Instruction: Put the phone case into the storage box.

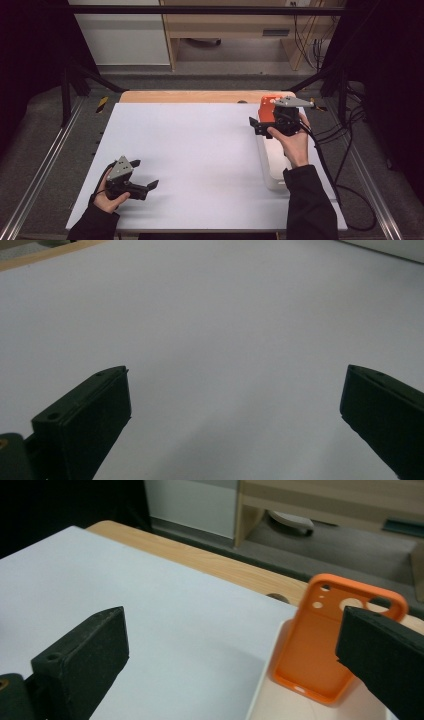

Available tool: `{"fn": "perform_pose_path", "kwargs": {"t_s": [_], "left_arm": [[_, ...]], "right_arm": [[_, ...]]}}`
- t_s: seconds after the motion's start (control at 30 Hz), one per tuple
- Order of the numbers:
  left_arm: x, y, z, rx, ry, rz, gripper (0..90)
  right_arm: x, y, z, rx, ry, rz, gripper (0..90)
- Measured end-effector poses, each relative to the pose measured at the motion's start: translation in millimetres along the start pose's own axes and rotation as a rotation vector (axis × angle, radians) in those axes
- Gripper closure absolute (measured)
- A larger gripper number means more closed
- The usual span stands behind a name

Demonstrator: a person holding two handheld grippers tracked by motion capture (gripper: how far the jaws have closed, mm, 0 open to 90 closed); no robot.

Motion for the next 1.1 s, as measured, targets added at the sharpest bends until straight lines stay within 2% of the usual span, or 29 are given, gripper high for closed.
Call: {"fn": "perform_pose_path", "kwargs": {"t_s": [0.13, 0.33, 0.47, 0.57, 0.9, 1.1], "left_arm": [[-0.2, 0.3, 0.2, 0.001, 0.000, -0.002, 0.0], [-0.7, 0.6, 0.7, 0.000, 0.003, -0.004, 0.0], [-1.4, 1.3, 1.3, 0.000, 0.009, -0.005, 0.0], [-1.9, 1.4, 1.9, -0.001, 0.013, -0.006, 0.0], [-3.5, 2.1, 3.3, 0.002, 0.035, -0.010, 0.0], [-4.3, 2.6, 4.6, 0.006, 0.049, -0.008, 0.0]], "right_arm": [[11.5, -9.5, 13.1, -0.074, 0.032, 0.031, 0.9], [33.5, -21.7, 29.5, -0.148, 0.053, 0.066, 0.4], [49.4, -25.4, 37.6, -0.205, 0.064, 0.076, 0.4], [61.9, -25.2, 43.5, -0.229, 0.075, 0.087, 0.4], [101.5, -14.9, 56.1, -0.260, 0.073, 0.105, 1.0], [115.5, -5.9, 63.2, -0.251, 0.095, 0.095, 0.4]]}}
Point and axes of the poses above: each handheld gripper's, and its own axes: z roughly backward along the jaws, x roughly out of its underside, y roughly to its right, the point moved 2 cm from there along -z, roughly forward along the jaws, and after that the axes turned 5 degrees about -z, right-handed, at the moved point
